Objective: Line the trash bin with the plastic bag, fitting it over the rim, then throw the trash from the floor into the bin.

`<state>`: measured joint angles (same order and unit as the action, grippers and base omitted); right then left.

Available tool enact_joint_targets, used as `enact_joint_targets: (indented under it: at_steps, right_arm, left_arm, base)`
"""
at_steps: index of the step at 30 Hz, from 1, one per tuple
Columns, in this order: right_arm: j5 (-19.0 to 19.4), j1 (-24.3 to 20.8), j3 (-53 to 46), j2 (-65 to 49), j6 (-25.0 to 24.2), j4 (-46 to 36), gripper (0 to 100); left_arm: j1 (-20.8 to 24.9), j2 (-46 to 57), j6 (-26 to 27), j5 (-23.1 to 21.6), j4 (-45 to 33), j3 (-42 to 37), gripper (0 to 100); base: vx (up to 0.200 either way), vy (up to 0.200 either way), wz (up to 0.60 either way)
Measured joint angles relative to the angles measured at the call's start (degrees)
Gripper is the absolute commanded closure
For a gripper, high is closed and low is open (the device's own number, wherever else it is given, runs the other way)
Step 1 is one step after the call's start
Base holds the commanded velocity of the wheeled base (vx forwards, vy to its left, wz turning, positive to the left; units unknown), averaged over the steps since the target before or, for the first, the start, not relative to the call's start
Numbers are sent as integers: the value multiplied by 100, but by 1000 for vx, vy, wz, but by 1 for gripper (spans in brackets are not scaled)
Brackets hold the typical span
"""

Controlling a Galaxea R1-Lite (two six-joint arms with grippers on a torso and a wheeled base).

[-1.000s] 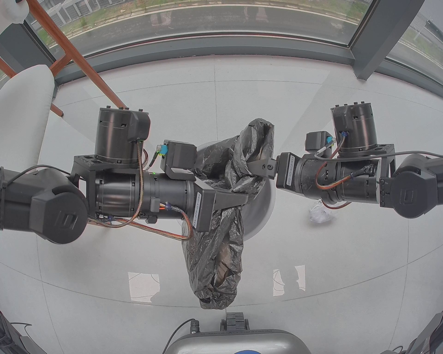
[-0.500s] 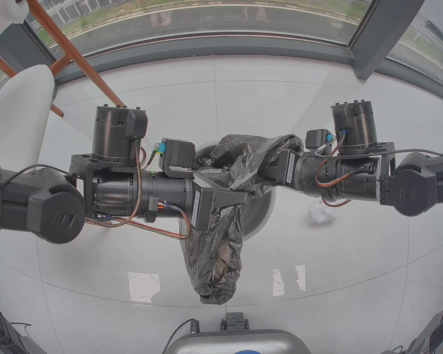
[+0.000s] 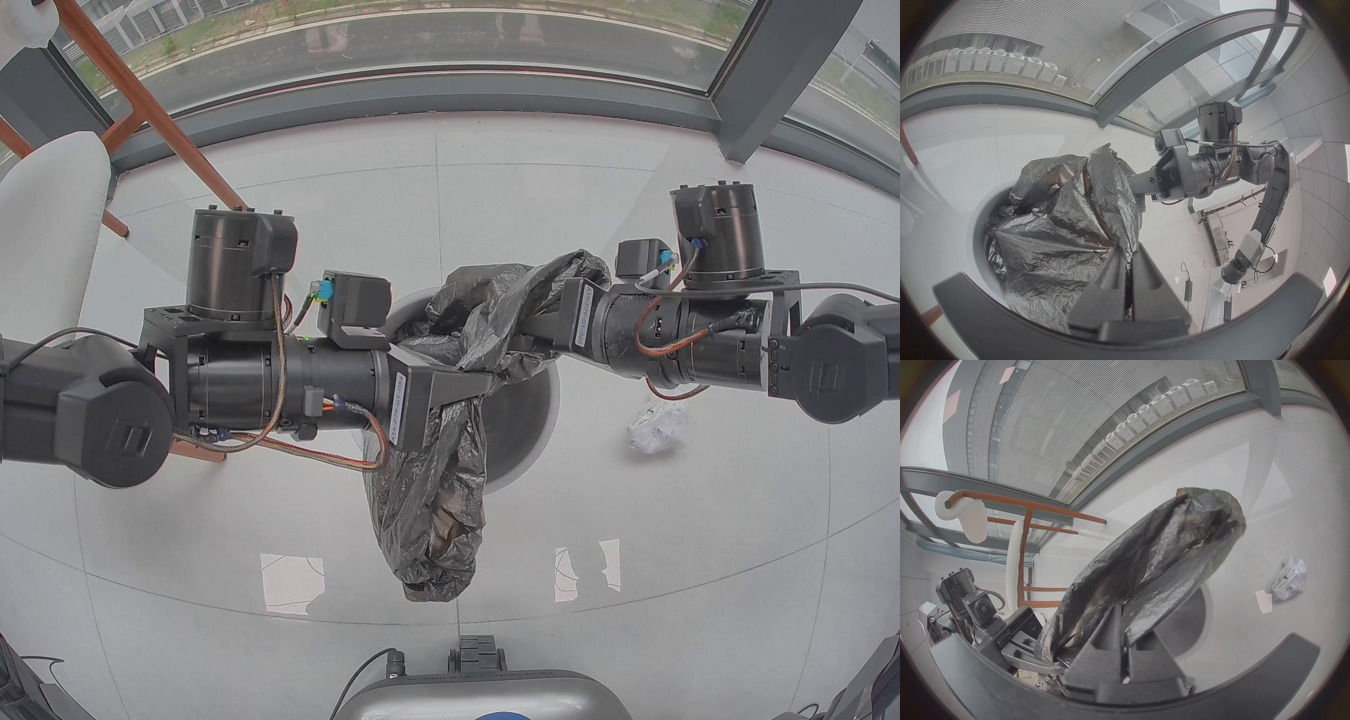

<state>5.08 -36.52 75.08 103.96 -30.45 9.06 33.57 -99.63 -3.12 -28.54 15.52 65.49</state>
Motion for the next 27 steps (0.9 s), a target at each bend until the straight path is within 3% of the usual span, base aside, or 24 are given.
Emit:
enact_joint_targets:
  at_steps: [5,10,11,27]
  right_arm:
    - [2,15,110,78,95,-11,100]
    - [9,95,11,117,541,-11,100]
    - [13,124,-33,117,605,-11,100]
    - [246,709,-323,61,1034,-4,100]
  left_arm:
    - [-15,-41,-2,22,2,101,100]
    - [-22,-139,-7,21,-6,155,100]
    - [-20,-157,-7,18,-9,160,0]
    - [-273,-452,39,319,-4,457,0]
  base:
    - [0,0,0]
    - [0,0,0]
    - [0,0,0]
    - [0,0,0]
